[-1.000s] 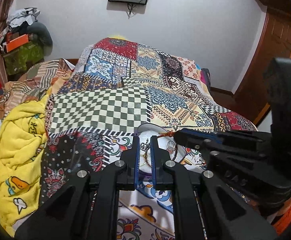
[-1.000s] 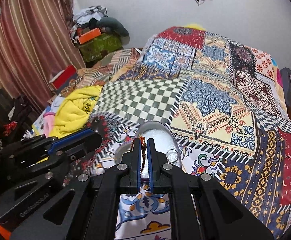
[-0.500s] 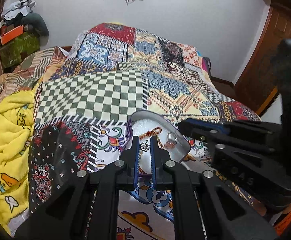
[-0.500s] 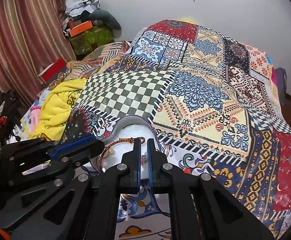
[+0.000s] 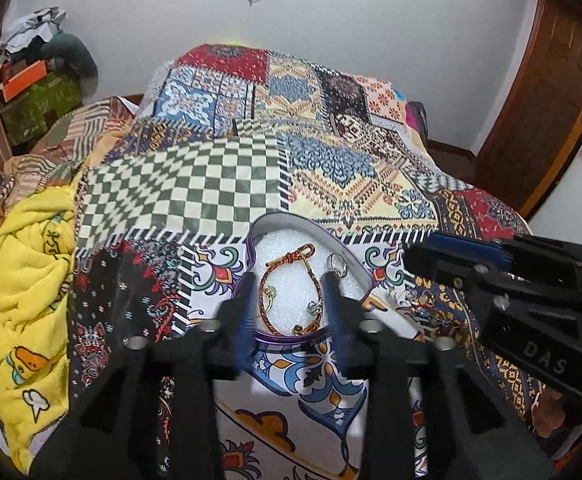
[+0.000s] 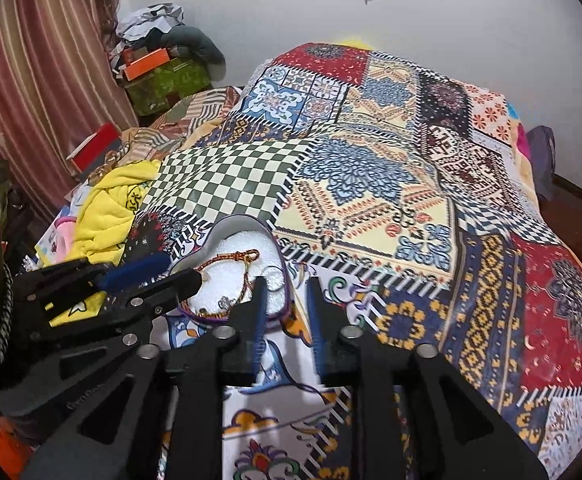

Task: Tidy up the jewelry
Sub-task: 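Move the right tool back to the remaining jewelry pile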

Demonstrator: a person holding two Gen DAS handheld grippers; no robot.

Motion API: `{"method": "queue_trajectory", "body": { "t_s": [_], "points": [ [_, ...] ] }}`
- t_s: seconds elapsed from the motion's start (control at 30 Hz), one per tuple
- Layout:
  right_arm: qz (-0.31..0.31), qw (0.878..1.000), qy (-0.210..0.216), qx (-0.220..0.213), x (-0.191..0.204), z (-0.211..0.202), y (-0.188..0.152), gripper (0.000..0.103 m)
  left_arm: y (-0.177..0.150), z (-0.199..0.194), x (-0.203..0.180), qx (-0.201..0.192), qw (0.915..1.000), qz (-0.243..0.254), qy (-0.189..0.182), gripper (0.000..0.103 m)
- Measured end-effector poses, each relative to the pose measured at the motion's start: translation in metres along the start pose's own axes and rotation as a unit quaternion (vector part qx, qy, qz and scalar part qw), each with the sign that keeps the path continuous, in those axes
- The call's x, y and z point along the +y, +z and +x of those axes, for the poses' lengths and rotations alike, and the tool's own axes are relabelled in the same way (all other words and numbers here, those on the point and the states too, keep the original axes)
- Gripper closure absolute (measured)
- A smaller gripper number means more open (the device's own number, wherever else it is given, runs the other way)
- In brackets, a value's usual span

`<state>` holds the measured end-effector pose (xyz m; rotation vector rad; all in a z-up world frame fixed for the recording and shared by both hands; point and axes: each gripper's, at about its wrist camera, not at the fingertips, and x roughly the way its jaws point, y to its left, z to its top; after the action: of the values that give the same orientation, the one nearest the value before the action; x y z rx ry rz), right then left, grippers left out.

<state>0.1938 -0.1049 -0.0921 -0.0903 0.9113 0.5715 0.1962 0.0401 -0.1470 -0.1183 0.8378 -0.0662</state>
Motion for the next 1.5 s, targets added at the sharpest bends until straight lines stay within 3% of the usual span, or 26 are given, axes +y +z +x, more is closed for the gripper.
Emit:
{"method": "queue_trajectory", "body": {
  "t_s": [0.07,0.4,0.67,0.9,1.4,1.5],
  "points": [
    [0.004,1.000,-0.004,-0.006,-0.003,-0.008,-0.003,0.069,0.001,-0.006,-0.002,-0.006,1.0000,0.001,0.003,0.065],
    [0.027,0.999,-0.033,-0.010,-0.035,-0.032,-0.018,0.068,-0.003,-0.028,-0.009,-0.011,0.9998,0.006,0.018,0.062],
    [0.042,0.998,-0.051,0.009,-0.058,-0.040,-0.040,0.068,-0.022,-0.018,-0.021,0.025,0.9997,0.001,0.000,0.062],
    [0.065,0.996,-0.038,0.051,-0.074,-0.031,-0.071,0.068,-0.040,-0.004,-0.047,0.050,0.9983,0.023,-0.018,0.062],
    [0.042,0.995,-0.010,0.087,-0.054,-0.003,-0.087,0.069,-0.067,0.020,-0.066,0.087,0.9944,0.041,-0.043,0.062],
    [0.036,0.995,-0.012,0.089,-0.051,0.003,-0.086,0.076,-0.068,0.021,-0.065,0.087,0.9943,0.044,-0.043,0.062]
  ]
}}
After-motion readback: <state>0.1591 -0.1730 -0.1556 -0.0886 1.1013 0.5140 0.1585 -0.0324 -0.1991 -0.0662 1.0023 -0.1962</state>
